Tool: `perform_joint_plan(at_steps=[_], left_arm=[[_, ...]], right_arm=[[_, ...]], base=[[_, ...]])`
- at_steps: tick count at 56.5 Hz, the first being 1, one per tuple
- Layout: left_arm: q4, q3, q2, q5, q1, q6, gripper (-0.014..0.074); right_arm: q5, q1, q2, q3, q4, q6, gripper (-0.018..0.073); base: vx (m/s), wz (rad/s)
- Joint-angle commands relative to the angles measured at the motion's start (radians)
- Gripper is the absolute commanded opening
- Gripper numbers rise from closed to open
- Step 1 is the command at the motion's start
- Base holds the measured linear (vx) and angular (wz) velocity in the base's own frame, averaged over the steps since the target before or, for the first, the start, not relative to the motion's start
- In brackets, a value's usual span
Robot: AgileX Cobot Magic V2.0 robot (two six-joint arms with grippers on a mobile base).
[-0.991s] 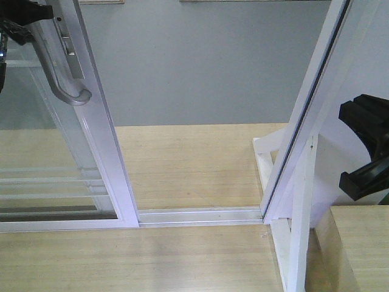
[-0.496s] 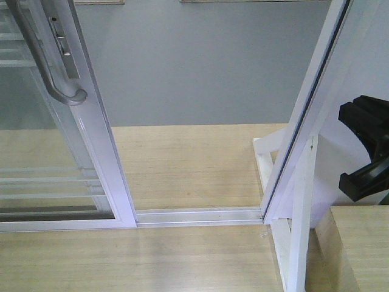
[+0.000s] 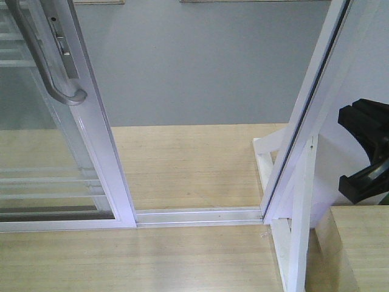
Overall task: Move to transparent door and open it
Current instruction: 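Open the left gripper and withdraw it from the handle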
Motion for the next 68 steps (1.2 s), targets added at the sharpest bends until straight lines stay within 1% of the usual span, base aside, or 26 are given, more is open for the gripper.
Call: perform_joint_plan(at_steps=[1,7,16,22,25,34,41,47,51,55,60,63,67,68], left_arm=[[-0.019,0.070,-0.099,-0.096,-0.030,-0.008,0.0000],[-0.019,0.193,-0.195,-0.117,-0.080,-0.005,0.0000],[-0.019,0.368,-0.370,-0.115,-0.153,-0.004,0.0000],[-0.022,0.481,-0.521,-0.094,-0.193,-0.012,0.0000],[-0.038,0.531,-0.595,-0.074,-0.208,-0.011,0.0000],[-0.098,0.648,-0.878,0.019,-0.213,-0.011,0.0000],[-0.150,0.706,-1.069,0.140,-0.216,-0.011,0.0000],[-0.157,0.742,-1.223,0.252,-0.216,-0.011,0.0000],[-0.160,0.759,-1.306,0.299,-0.216,-0.011,0.0000],[-0.162,0.774,-1.381,0.348,-0.216,-0.011,0.0000],[-0.198,0.785,-1.391,0.383,-0.216,-0.011,0.0000],[-0.213,0.795,-1.379,0.377,-0.216,-0.011,0.0000],[-0.209,0.826,-1.372,0.292,-0.216,-0.010,0.0000],[-0.208,0.840,-1.372,0.254,-0.216,-0.009,0.0000]], right_arm=[[-0.102,-0.004,-0.002,-0.027,-0.007,-0.004,-0.0004],[-0.106,-0.004,-0.005,-0.028,-0.005,0.000,-0.0004],[-0.105,-0.004,-0.005,-0.028,-0.003,0.000,-0.0004],[-0.104,-0.004,-0.005,-0.030,-0.002,-0.001,-0.0004],[-0.102,-0.004,-0.007,-0.030,-0.002,0.000,-0.0004],[-0.077,-0.004,-0.061,-0.030,-0.004,-0.001,-0.0004],[-0.020,-0.004,-0.130,-0.030,-0.004,-0.001,-0.0004],[0.068,-0.004,-0.200,-0.027,-0.004,-0.003,-0.0004],[0.134,-0.004,-0.245,-0.027,-0.006,-0.024,-0.0004],[0.171,-0.004,-0.287,-0.027,-0.003,-0.035,-0.0004],[0.183,-0.004,-0.338,-0.022,0.014,-0.035,-0.0004],[0.165,-0.004,-0.363,0.004,0.020,-0.035,-0.0004],[0.103,-0.004,-0.377,0.055,0.021,-0.035,-0.0004],[0.078,-0.004,-0.377,0.072,0.020,-0.035,-0.0004]], base=[[0.00,0.00],[0.00,0.00],[0.00,0.00],[0.00,0.00],[0.00,0.00],[0.00,0.00],[0.00,0.00],[0.00,0.00],[0.00,0.00],[0.00,0.00],[0.00,0.00],[0.00,0.00],[0.00,0.00],[0.00,0.00]])
